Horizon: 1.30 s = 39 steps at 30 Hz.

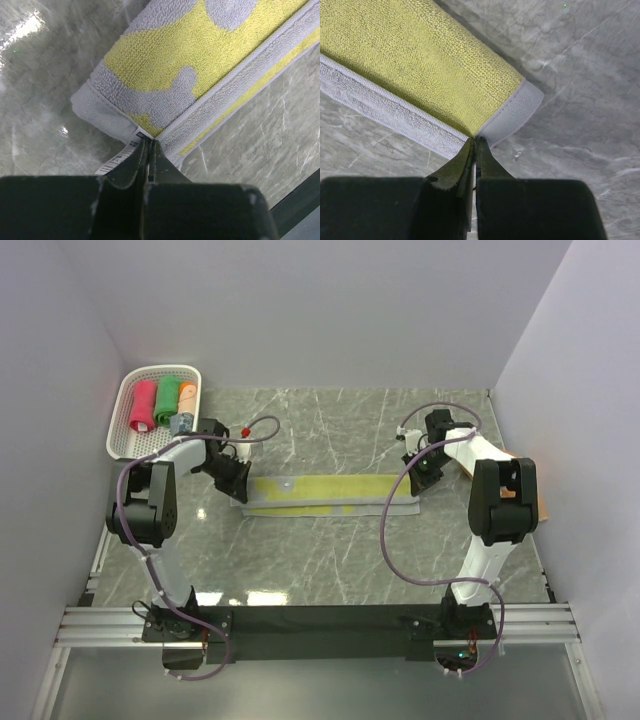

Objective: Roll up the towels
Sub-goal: Fold the towel

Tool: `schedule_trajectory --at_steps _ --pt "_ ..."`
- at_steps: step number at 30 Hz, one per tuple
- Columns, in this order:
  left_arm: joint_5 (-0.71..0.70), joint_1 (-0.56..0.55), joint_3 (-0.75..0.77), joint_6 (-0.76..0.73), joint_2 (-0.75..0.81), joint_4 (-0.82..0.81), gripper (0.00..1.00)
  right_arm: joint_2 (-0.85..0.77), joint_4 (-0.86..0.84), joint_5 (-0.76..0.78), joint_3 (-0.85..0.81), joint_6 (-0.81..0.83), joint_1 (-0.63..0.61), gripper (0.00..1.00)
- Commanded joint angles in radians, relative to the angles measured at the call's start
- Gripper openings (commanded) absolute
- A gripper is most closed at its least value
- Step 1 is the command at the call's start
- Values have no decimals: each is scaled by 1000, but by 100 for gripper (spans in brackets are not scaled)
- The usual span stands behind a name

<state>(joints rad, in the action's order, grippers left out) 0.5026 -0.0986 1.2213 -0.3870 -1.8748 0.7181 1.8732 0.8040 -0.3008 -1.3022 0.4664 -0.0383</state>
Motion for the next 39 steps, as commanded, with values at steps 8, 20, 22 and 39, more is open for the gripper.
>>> schedule_trajectory --at_steps 8,20,22,39 --pt "-29 -4 -9 -12 23 4 1 -22 21 37 4 37 18 0" --pt "42 -4 29 -119 115 161 41 -114 110 29 12 112 23 33" --pt "51 -4 53 -121 127 176 45 -135 142 5 -6 118 23 35" --pt "-117 -101 -18 124 40 -55 31 -2 45 109 -16 -3 -64 29"
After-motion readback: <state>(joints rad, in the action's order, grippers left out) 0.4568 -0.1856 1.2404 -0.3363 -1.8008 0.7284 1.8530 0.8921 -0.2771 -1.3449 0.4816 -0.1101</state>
